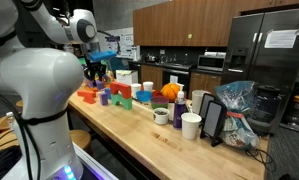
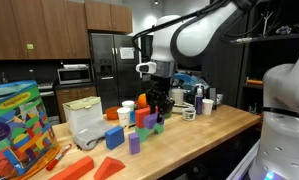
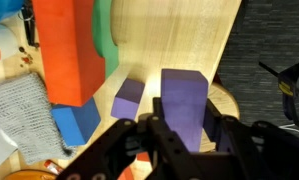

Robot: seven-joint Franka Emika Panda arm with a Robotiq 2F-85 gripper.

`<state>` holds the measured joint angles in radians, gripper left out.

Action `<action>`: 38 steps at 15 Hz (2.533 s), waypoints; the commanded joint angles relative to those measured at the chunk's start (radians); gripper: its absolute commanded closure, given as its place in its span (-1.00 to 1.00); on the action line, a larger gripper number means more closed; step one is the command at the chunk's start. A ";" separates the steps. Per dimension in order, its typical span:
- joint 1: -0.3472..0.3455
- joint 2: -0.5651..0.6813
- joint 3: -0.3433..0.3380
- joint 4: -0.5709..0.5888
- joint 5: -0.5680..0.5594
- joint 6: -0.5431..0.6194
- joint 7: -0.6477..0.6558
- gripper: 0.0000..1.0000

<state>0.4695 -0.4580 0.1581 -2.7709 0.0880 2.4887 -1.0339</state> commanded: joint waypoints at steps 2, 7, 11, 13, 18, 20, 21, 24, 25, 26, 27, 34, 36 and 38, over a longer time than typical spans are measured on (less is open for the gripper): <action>-0.024 -0.108 -0.083 -0.010 -0.004 -0.063 -0.014 0.70; -0.068 -0.151 -0.141 -0.007 -0.021 -0.096 -0.022 0.70; -0.092 -0.130 -0.166 -0.003 -0.032 -0.069 -0.053 0.70; -0.102 -0.118 -0.167 -0.001 -0.039 -0.063 -0.062 0.70; -0.110 -0.108 -0.159 0.000 -0.053 -0.069 -0.056 0.70; -0.107 -0.102 -0.156 0.000 -0.055 -0.062 -0.055 0.70; -0.107 -0.100 -0.152 0.000 -0.058 -0.061 -0.052 0.70; -0.106 -0.096 -0.135 0.000 -0.070 -0.058 -0.041 0.70; -0.104 -0.095 -0.129 0.000 -0.074 -0.057 -0.038 0.70; -0.103 -0.094 -0.123 0.000 -0.077 -0.057 -0.035 0.70; -0.102 -0.093 -0.117 -0.001 -0.081 -0.057 -0.032 0.70; -0.099 -0.090 -0.067 -0.001 -0.106 -0.034 0.004 0.70; -0.097 -0.094 -0.061 -0.001 -0.113 -0.031 0.017 0.70; -0.097 -0.097 -0.060 -0.001 -0.117 -0.027 0.025 0.70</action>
<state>0.3703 -0.5525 0.0962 -2.7727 -0.0074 2.4459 -1.0373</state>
